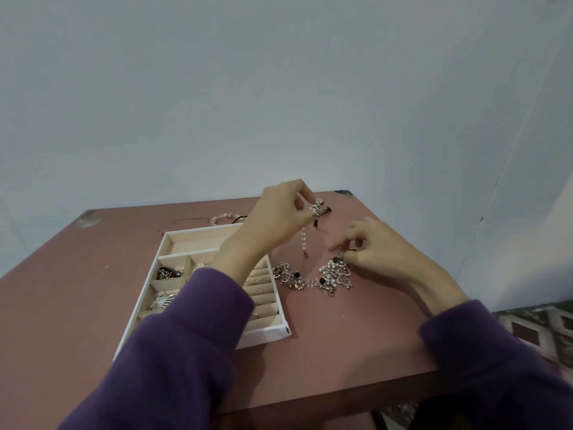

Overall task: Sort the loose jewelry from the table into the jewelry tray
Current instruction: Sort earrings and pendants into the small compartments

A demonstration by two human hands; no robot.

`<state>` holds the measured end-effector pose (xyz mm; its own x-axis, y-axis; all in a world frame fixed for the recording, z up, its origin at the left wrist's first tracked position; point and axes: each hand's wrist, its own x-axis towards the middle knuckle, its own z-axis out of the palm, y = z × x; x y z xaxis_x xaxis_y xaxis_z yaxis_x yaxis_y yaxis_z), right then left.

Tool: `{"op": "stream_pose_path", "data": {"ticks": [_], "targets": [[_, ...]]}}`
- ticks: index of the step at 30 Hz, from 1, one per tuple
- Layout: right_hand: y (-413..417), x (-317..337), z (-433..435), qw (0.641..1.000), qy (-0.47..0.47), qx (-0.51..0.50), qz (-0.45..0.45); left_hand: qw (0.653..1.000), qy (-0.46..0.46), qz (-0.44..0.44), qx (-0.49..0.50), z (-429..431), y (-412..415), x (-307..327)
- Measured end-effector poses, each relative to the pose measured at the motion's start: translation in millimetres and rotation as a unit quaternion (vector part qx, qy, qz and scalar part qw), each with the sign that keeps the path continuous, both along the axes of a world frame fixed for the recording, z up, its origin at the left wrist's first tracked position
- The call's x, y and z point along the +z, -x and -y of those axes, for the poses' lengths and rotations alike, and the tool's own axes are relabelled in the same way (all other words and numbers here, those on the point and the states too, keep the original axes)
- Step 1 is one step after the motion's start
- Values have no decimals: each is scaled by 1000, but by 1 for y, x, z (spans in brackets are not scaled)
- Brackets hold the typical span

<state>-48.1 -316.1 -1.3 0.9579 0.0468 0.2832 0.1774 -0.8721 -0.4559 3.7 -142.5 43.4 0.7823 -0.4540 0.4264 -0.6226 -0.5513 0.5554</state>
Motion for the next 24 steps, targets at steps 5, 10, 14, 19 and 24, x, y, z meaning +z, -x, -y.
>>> {"op": "stream_pose_path", "data": {"ticks": [5, 10, 14, 19, 24], "targets": [[-3, -4, 1, 999, 43, 12, -4, 999, 36, 5, -5, -2, 6, 14], [-2, -1, 1, 999, 33, 28, -7, 999, 36, 1, -9, -5, 11, 20], [-3, -2, 1, 1000, 25, 17, -5, 999, 36, 2, -10, -6, 13, 20], [2, 3, -3, 998, -49, -6, 25, 999, 38, -11, -15, -7, 15, 19], [5, 4, -6, 979, -199, -26, 45, 999, 35, -15, -7, -12, 15, 18]]}}
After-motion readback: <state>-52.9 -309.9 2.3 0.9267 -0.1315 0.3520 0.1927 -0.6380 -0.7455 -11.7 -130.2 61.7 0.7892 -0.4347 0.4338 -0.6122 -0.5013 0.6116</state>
